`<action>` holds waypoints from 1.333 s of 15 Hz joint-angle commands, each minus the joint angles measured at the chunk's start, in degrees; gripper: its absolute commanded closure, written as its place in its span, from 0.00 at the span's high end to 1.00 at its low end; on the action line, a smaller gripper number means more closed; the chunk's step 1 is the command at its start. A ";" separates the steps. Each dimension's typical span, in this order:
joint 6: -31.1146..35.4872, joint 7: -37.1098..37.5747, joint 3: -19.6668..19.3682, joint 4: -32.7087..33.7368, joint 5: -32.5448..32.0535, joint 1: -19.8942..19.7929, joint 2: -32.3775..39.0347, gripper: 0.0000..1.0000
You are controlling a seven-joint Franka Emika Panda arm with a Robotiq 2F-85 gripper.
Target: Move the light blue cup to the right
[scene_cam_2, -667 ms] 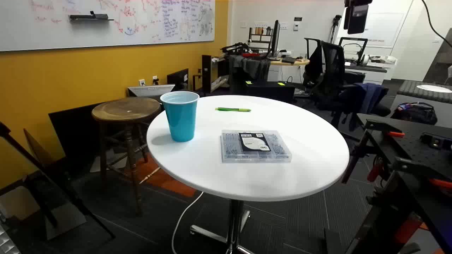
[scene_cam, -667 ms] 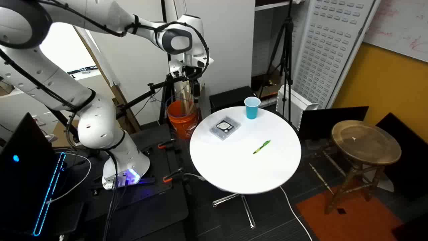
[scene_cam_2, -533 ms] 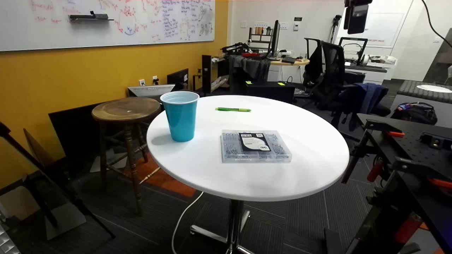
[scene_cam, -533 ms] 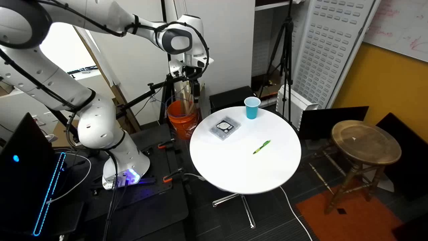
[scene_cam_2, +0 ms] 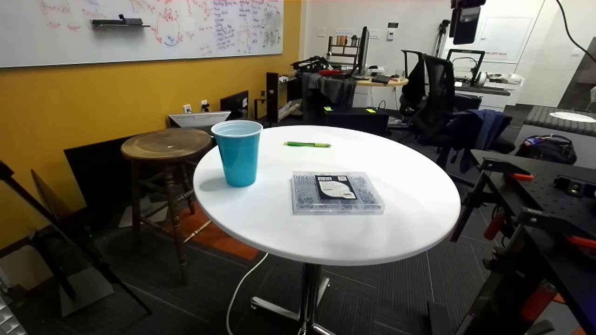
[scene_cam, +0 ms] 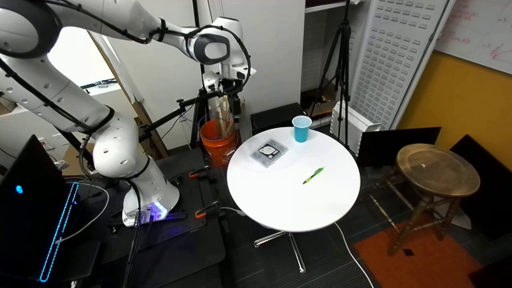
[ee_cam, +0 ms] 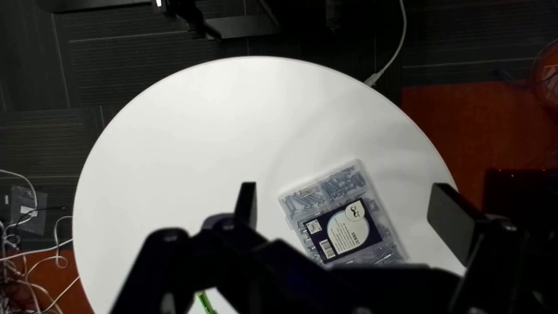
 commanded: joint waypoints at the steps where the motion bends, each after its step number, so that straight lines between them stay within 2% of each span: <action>1: 5.74 4.39 0.58 -0.56 -4.75 -0.56 0.03 1.00; 6: 15.19 12.66 1.06 0.20 -12.26 -2.27 2.42 1.00; 13: 31.03 23.65 0.45 2.22 -23.22 -5.09 9.80 1.00; 20: 39.21 34.32 -0.21 7.87 -38.30 -5.53 19.19 1.00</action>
